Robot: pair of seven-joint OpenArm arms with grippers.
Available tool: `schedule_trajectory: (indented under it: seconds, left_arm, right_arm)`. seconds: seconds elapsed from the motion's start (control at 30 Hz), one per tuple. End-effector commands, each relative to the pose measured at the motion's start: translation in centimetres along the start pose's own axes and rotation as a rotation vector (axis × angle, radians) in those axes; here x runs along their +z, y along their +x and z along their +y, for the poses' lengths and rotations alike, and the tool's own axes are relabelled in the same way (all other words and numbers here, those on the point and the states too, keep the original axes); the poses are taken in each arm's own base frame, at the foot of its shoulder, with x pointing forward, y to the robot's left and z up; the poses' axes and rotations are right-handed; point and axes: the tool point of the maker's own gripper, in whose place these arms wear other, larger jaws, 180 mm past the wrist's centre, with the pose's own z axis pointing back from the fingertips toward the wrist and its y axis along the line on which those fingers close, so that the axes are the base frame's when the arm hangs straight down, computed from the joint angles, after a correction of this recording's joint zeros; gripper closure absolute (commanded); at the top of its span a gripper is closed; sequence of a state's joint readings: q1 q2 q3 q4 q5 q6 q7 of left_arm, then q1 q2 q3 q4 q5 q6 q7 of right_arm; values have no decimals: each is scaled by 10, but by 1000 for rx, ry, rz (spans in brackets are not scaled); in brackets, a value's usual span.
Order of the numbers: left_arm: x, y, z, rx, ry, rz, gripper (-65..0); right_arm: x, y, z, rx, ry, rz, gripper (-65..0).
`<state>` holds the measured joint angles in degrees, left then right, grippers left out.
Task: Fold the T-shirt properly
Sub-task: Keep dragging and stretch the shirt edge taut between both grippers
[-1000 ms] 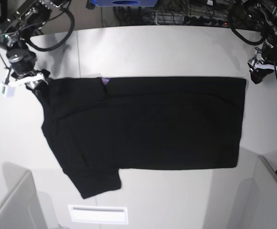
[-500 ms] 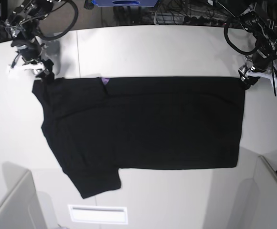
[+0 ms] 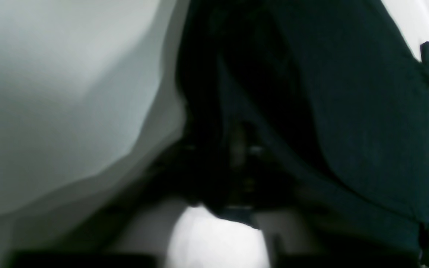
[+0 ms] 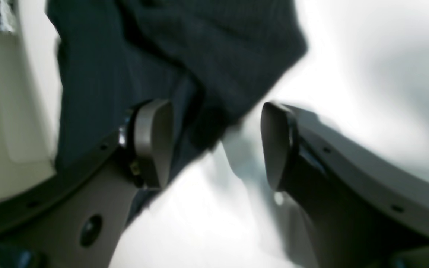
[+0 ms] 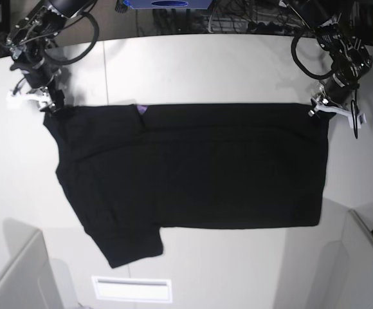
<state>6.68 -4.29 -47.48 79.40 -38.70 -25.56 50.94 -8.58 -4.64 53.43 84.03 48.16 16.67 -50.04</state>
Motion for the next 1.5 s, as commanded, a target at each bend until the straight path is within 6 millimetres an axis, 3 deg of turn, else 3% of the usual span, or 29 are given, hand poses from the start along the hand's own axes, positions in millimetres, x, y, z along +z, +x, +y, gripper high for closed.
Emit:
schedule_trajectory:
  seconds: [0.0,0.1,0.27,0.33,0.43,0.53,0.77,1.0,1.23,1.47]
  left_arm:
    - [0,-3,4,-8,18,27,0]
    - [-1,-6,7,0,20,35,0]
    - [4,6,12,-31,34,26,0]
    - [6,10,14,-40,40,24,0]
    - [8,8,15,-43,44,27,0]
    - [14,8,18,-62,56,25,0]
    - [34,6,26,-126,94,47,0]
    - [64,7,37,-216,148,79,0]
    - [91,-15,51,-262,201,137,0]
    - [105,-33,66,-264,236,192,0]
  right_arm:
    - [0,5,-6,9,-27,-1,-359]
    - [-5,8,-16,-10,-41,-20,-359]
    - [-9,9,-23,-27,-51,-21,-333]
    - [-9,9,-23,-26,-50,-20,-233]
    - [-12,12,-16,13,-31,-8,-5]
    - [-13,14,-9,51,-19,4,0]
    - [-6,12,-17,65,-40,10,0]
    - [33,-2,-14,170,-73,66,0]
    - [64,-33,-26,192,-127,123,0]
    - [85,-49,-43,197,-179,155,0]
